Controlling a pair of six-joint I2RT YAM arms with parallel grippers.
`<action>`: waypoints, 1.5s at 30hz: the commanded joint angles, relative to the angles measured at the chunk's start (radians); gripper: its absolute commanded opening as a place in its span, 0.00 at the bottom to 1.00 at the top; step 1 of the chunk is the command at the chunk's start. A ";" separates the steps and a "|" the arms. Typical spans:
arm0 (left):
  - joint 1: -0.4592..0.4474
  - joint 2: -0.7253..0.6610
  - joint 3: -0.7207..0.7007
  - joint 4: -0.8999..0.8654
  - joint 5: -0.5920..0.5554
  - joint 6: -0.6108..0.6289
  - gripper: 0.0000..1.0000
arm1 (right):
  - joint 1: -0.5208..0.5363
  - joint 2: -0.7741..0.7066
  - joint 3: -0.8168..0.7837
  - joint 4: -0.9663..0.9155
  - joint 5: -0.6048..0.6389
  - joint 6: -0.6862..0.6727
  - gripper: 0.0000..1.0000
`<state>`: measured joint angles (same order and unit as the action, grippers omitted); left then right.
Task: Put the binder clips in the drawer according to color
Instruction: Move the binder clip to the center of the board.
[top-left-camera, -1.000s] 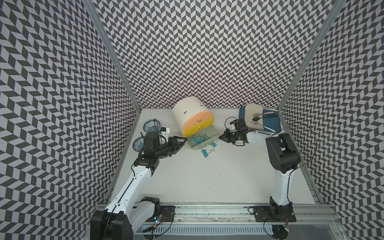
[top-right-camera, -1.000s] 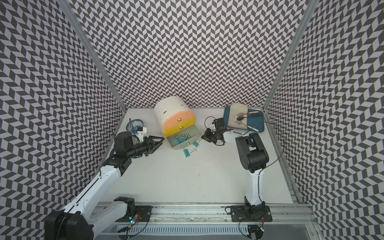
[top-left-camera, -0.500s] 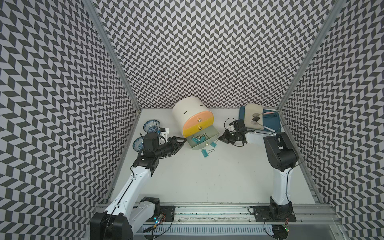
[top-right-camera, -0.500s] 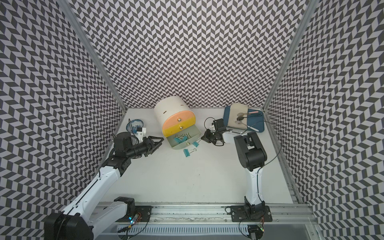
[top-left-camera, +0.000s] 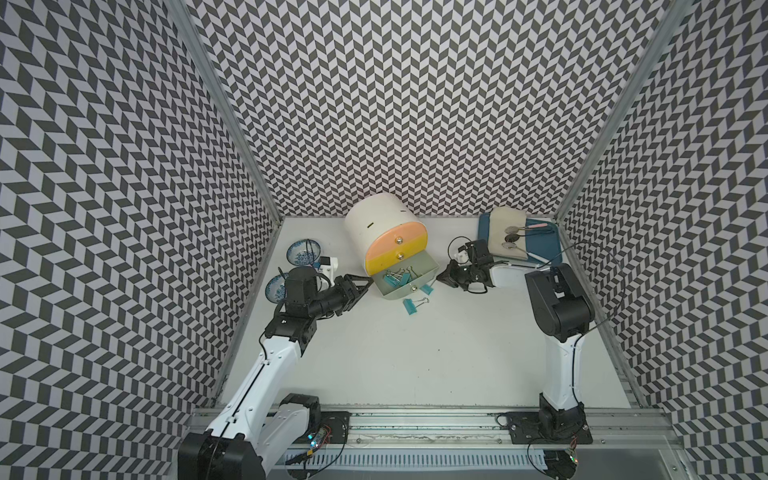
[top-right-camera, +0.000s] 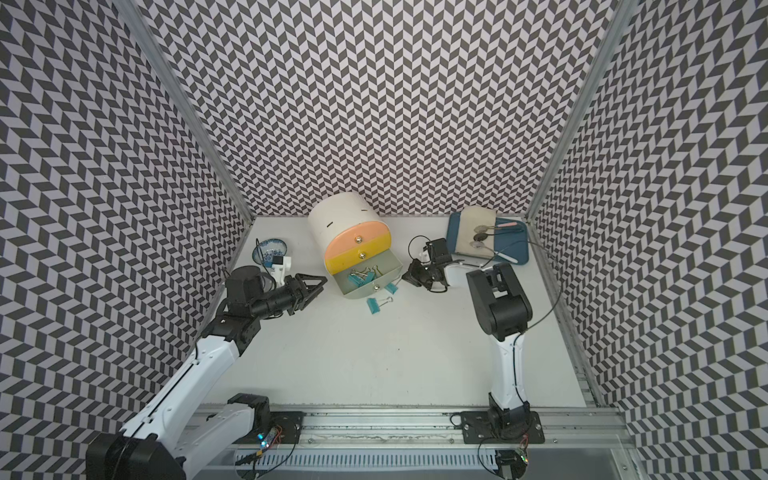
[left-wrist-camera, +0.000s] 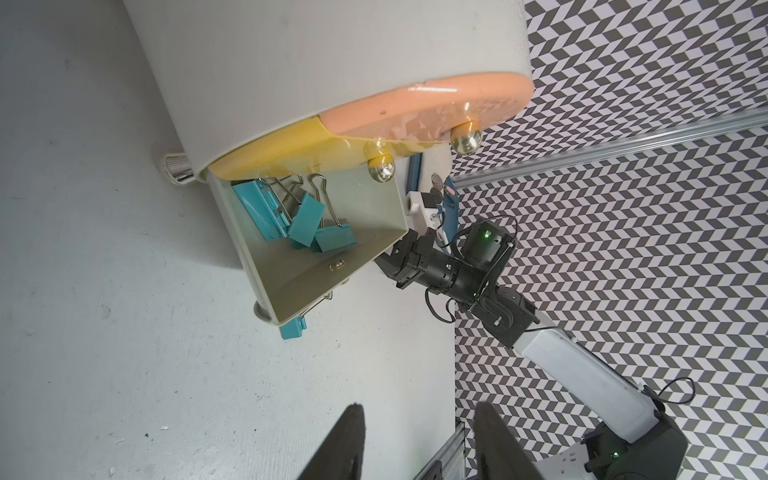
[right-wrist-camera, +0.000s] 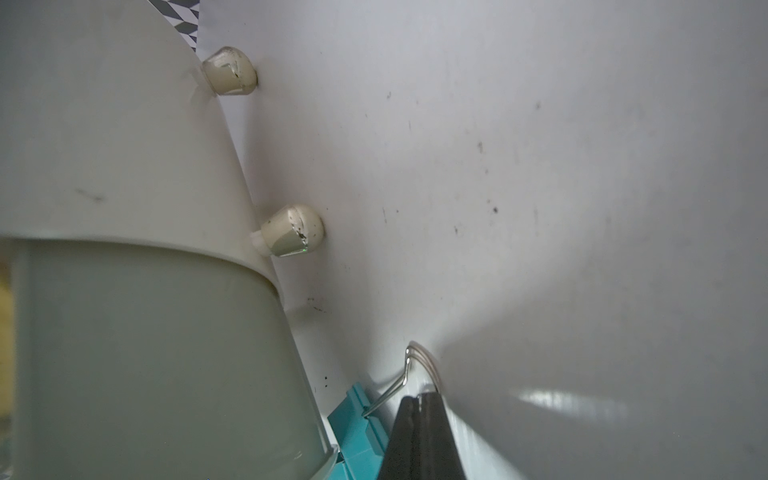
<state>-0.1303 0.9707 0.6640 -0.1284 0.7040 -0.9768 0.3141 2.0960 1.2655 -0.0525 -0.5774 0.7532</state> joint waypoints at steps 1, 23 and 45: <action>0.006 -0.026 -0.013 -0.018 -0.003 0.021 0.47 | 0.006 0.009 0.019 0.046 -0.005 0.005 0.00; 0.008 -0.059 -0.030 -0.040 -0.014 0.017 0.47 | 0.019 0.060 0.048 0.046 -0.008 0.014 0.00; 0.009 -0.127 -0.041 -0.047 -0.021 -0.010 0.46 | 0.023 -0.247 -0.394 0.052 0.114 -0.043 0.00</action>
<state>-0.1284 0.8692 0.6353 -0.1616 0.6888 -0.9886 0.3279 1.8828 0.9421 0.0326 -0.5106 0.7185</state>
